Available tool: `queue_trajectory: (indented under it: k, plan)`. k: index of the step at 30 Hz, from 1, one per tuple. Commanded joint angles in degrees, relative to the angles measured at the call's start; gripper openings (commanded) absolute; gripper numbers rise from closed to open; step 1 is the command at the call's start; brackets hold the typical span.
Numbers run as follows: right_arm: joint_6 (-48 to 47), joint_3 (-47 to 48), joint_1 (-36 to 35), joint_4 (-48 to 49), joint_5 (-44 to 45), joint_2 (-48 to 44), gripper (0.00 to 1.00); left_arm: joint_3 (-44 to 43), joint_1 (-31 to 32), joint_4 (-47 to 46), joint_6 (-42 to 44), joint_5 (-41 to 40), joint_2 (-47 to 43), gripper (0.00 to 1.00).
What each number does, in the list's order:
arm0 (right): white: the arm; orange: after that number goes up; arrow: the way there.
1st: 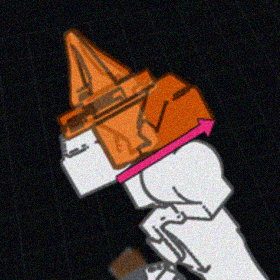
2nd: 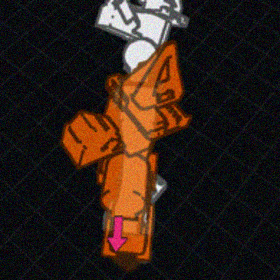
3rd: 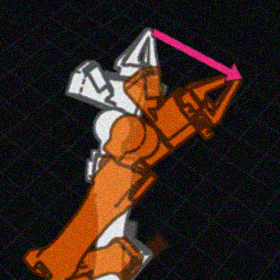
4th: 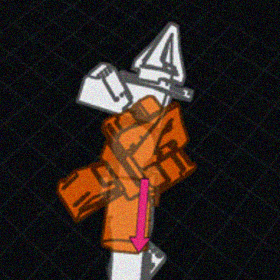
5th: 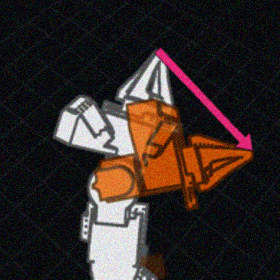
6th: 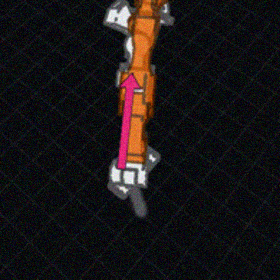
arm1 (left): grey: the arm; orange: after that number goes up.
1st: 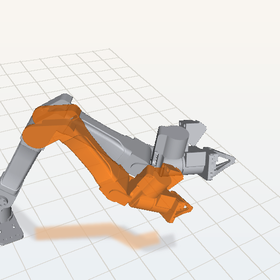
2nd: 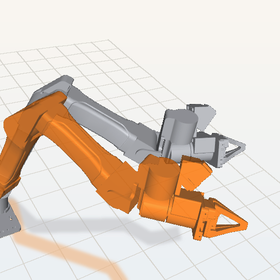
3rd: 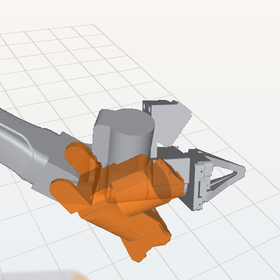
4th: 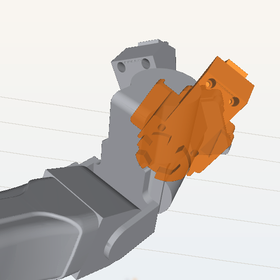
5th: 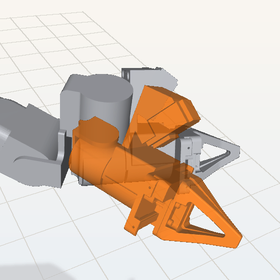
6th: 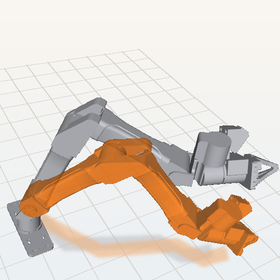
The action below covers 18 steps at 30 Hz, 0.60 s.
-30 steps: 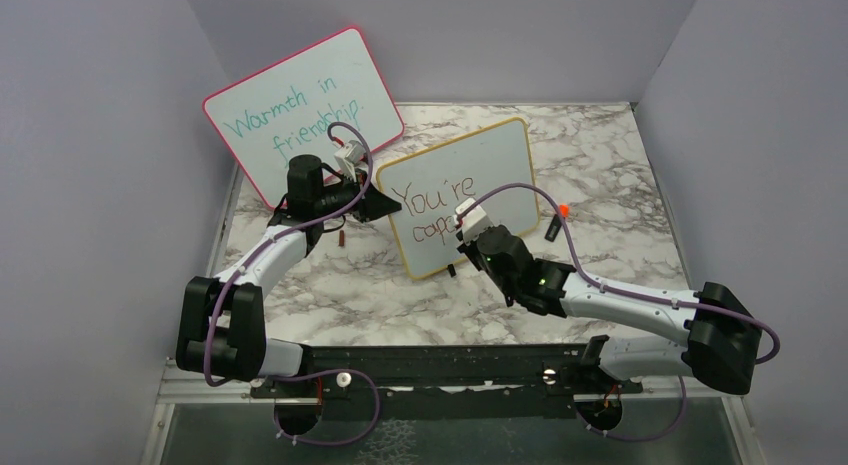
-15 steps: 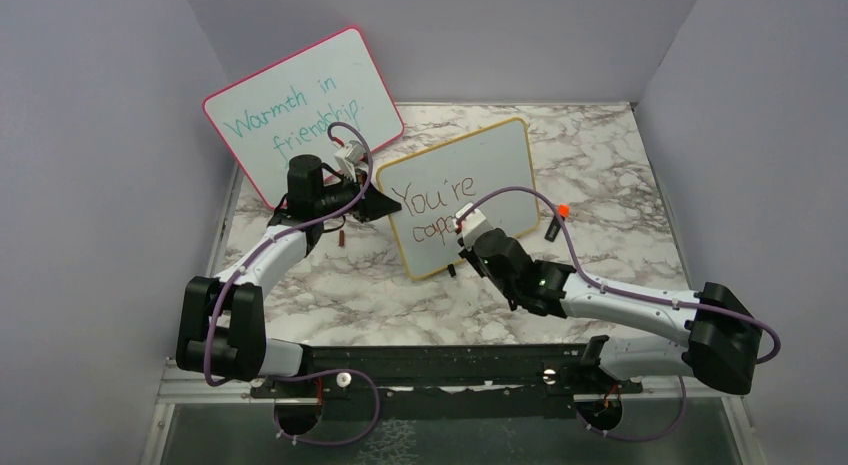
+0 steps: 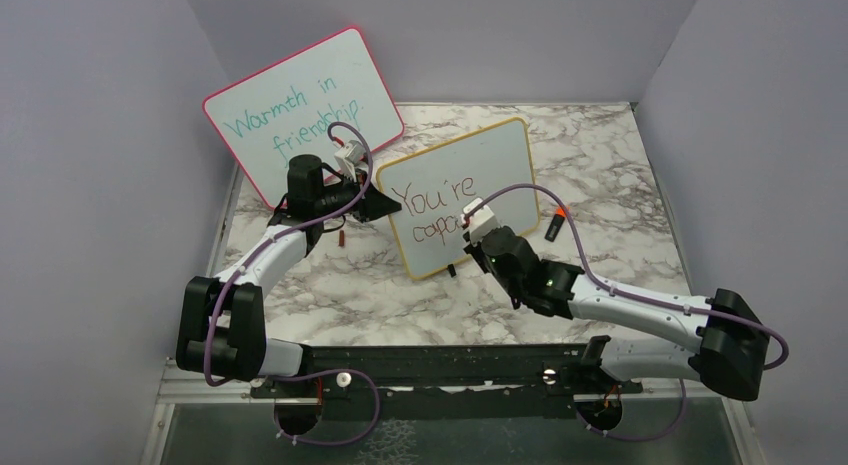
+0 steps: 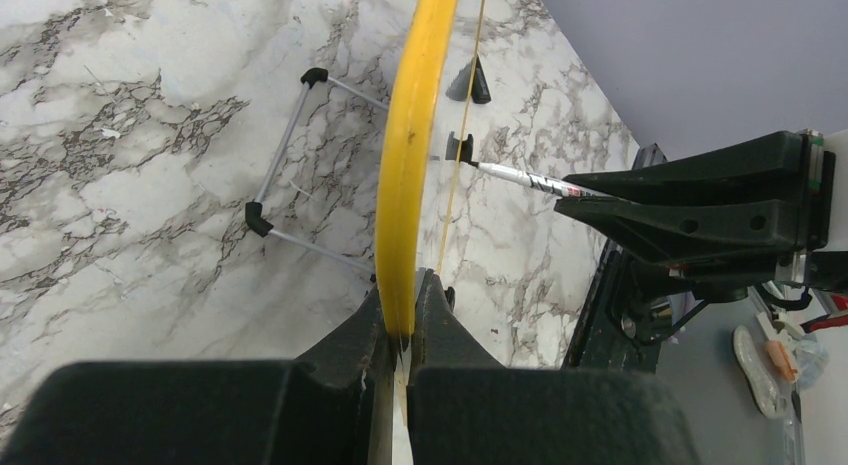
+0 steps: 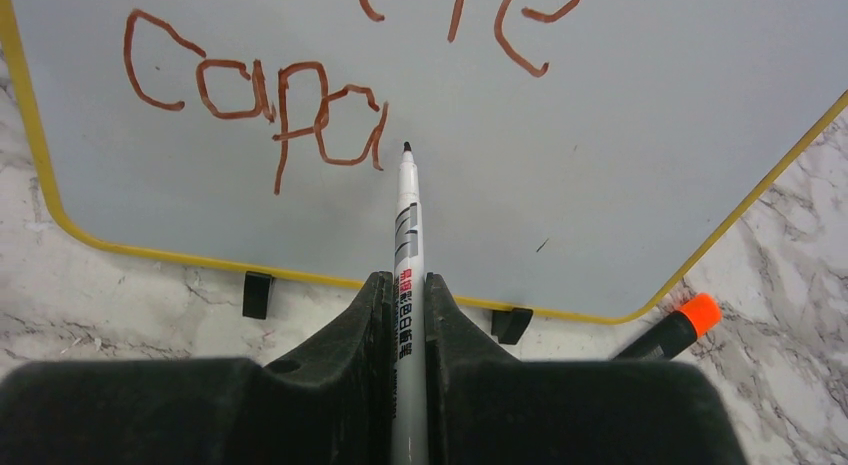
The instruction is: Write a sentence on the whiteboard
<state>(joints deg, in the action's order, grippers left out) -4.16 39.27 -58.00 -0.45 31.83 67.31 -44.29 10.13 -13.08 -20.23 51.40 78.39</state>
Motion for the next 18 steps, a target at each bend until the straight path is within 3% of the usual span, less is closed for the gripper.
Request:
queue_trajectory:
  k: [1, 18]
  plan:
    - [-1.3, 0.7, 0.2, 5.3, 2.4, -1.0, 0.01, 0.1, 0.3, 5.9, 4.0, -4.6, 1.8, 0.00]
    - [-3.5, 3.2, 0.3, 11.8, 3.6, 3.6, 0.01, 0.0, 0.2, 6.1, 4.2, -4.6, 1.7, 0.00]
